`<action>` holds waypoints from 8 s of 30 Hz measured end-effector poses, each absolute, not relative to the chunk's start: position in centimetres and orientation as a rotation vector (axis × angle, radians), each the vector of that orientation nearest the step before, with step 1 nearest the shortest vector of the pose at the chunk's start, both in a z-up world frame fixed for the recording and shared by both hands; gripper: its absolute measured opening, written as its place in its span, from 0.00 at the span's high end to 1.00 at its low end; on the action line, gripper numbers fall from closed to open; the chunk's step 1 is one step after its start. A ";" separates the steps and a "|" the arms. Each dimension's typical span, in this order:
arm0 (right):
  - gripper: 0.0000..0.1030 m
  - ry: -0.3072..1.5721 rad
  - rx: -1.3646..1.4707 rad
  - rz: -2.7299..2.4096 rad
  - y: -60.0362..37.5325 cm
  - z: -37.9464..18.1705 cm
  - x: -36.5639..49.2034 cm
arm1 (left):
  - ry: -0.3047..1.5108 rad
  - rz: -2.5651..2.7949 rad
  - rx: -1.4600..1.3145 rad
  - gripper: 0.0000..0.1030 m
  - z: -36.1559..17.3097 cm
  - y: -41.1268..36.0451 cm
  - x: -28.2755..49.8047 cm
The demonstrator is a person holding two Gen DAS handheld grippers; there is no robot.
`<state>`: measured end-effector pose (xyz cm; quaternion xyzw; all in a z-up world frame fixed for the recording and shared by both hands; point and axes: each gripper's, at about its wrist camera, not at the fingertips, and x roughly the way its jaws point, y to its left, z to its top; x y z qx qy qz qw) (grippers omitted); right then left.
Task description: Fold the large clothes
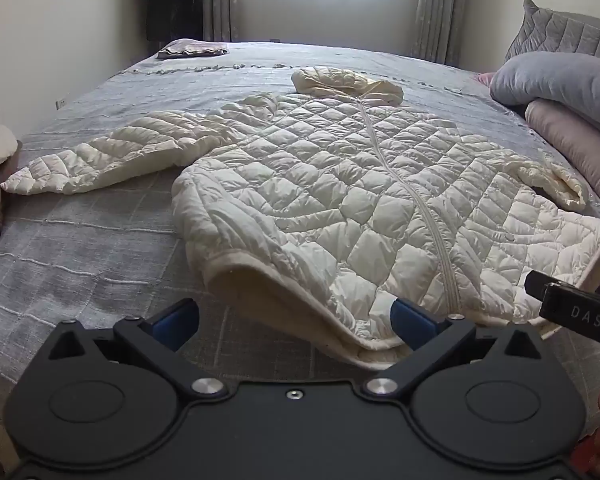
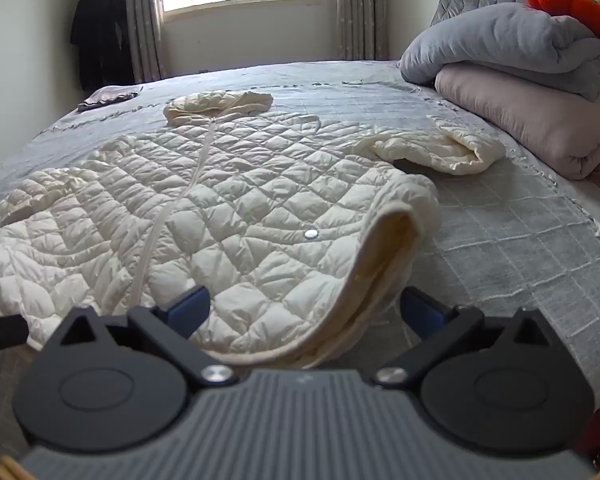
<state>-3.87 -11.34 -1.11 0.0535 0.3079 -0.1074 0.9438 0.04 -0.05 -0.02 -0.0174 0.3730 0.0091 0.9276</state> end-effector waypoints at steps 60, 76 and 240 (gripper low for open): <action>0.00 0.633 0.089 -0.215 -11.6 -0.7 -3.5 | 0.648 0.051 -0.046 0.00 0.9 -1.4 0.4; 0.00 0.633 0.112 -0.206 -11.8 -0.7 -3.4 | 0.682 0.092 -0.093 0.00 0.6 0.7 1.4; 0.21 0.619 0.444 -0.956 -46.9 2.7 1.7 | 0.717 -0.397 0.065 0.00 -5.1 -3.7 14.5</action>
